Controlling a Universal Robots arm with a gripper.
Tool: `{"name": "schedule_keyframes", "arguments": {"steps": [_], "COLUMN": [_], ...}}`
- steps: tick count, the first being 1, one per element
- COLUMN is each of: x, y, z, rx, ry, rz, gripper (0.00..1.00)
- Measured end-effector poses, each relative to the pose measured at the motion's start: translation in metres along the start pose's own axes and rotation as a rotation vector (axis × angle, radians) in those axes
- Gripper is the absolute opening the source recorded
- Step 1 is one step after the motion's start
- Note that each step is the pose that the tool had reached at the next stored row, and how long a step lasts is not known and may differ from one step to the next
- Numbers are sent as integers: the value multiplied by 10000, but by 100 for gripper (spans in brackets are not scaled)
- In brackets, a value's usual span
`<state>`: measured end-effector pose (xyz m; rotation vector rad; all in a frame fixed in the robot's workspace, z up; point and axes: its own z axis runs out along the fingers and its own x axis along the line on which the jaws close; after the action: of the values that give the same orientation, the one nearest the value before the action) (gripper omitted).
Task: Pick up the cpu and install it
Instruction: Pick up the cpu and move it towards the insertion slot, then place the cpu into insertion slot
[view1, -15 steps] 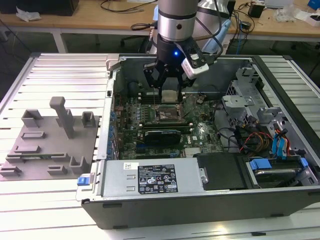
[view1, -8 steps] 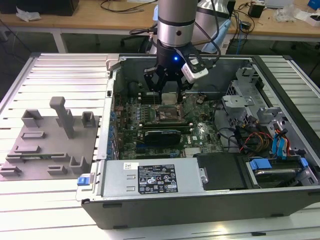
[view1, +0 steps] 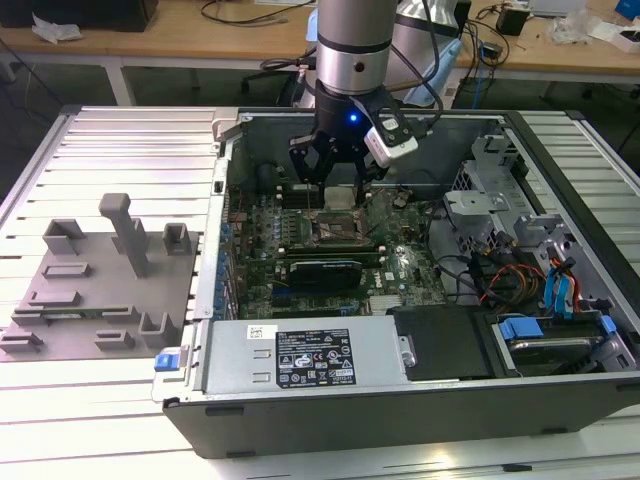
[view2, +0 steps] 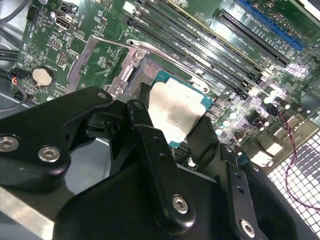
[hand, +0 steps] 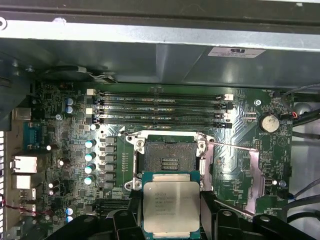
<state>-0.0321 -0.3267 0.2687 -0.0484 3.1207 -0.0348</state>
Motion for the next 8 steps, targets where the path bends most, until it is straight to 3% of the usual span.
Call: {"name": "schedule_keyframes", "arguments": {"steps": [8], "x": [0], "y": [0], "z": [2], "rx": [1], "ry": [0], "rz": [0], "gripper": [55]}}
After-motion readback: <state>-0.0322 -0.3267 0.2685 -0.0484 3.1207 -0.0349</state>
